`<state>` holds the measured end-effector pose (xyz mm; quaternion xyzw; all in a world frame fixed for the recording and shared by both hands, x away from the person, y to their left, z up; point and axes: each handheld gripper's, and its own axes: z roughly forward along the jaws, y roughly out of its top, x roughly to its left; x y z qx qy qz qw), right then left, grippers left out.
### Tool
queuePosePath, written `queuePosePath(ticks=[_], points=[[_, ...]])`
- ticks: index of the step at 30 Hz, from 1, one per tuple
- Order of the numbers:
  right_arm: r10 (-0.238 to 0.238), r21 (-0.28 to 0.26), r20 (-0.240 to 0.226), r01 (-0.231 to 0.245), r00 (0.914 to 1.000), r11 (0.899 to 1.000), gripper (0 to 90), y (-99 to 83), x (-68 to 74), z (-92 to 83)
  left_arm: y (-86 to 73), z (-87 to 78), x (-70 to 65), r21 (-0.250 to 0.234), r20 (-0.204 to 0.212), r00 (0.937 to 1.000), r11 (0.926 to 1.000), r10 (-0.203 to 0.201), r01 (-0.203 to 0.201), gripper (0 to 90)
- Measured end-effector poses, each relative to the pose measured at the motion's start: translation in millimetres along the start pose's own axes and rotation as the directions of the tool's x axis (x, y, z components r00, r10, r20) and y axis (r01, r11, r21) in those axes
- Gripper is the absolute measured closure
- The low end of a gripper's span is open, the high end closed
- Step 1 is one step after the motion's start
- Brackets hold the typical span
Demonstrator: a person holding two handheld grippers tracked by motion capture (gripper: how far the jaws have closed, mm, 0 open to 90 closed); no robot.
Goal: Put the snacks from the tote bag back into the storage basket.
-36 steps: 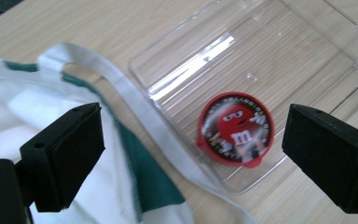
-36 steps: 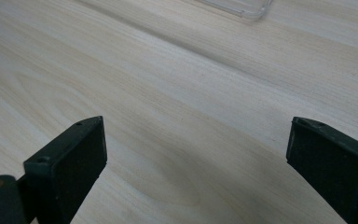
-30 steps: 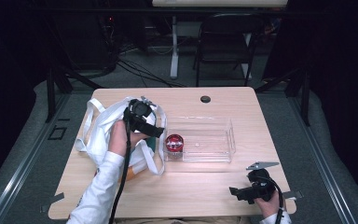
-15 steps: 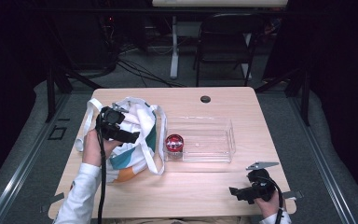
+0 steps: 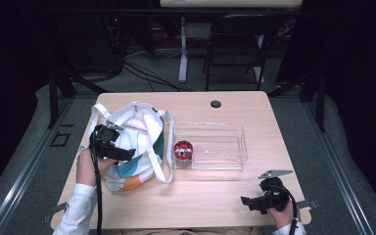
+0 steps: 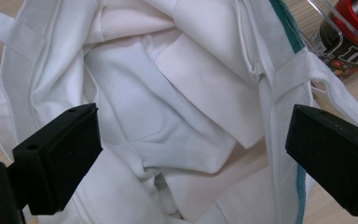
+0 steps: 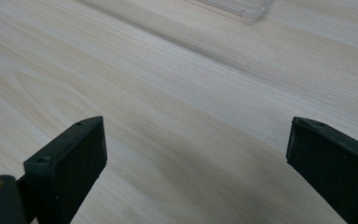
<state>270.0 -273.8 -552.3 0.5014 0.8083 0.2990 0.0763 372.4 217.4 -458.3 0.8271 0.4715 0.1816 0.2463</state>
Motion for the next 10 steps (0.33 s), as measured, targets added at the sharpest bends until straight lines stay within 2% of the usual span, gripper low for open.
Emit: queuePosePath(ticks=[3,10], points=[[-0.003,-0.006,-0.004,0.003,1.0,1.0,4.7,-0.2,0.0,-0.5,-4.8,3.1,1.5,0.006,0.001,1.0,0.9999,-0.009,0.009,3.4],[-0.003,-0.008,-0.005,0.003,1.0,1.0,4.7,-0.6,0.3,0.0,-4.8,3.9,0.7,0.007,0.001,1.0,0.9999,0.009,-0.009,3.2]])
